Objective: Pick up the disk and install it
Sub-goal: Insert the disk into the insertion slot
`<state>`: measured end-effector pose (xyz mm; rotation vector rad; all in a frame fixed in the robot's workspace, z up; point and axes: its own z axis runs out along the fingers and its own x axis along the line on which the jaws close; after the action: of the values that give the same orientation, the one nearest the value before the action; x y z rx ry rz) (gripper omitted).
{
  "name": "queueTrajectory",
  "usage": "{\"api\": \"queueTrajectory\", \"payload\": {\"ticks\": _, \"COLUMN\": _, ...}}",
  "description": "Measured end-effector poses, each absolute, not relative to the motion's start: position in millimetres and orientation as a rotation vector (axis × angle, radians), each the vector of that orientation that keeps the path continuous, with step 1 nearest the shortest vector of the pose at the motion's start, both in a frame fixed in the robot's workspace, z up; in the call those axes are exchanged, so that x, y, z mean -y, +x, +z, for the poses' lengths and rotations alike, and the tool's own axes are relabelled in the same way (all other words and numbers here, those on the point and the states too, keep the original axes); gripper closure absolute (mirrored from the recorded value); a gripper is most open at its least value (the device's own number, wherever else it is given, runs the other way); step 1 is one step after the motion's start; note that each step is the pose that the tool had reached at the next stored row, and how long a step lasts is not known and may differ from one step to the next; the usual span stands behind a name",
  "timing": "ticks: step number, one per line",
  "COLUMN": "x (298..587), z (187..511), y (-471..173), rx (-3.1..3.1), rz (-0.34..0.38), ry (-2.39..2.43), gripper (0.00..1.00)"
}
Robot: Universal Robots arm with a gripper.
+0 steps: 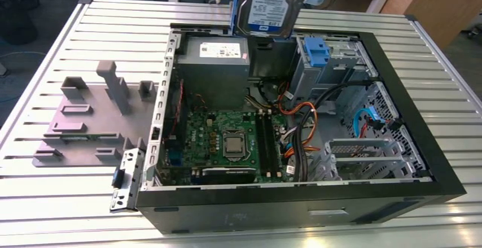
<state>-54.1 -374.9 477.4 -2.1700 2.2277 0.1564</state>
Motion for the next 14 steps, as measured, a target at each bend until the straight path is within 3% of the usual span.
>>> {"api": "queueTrajectory", "payload": {"ticks": 14, "x": 375.5, "z": 477.2, "y": -50.8, "rx": -2.228, "rz": 0.156, "ry": -2.17, "gripper": 0.63}}
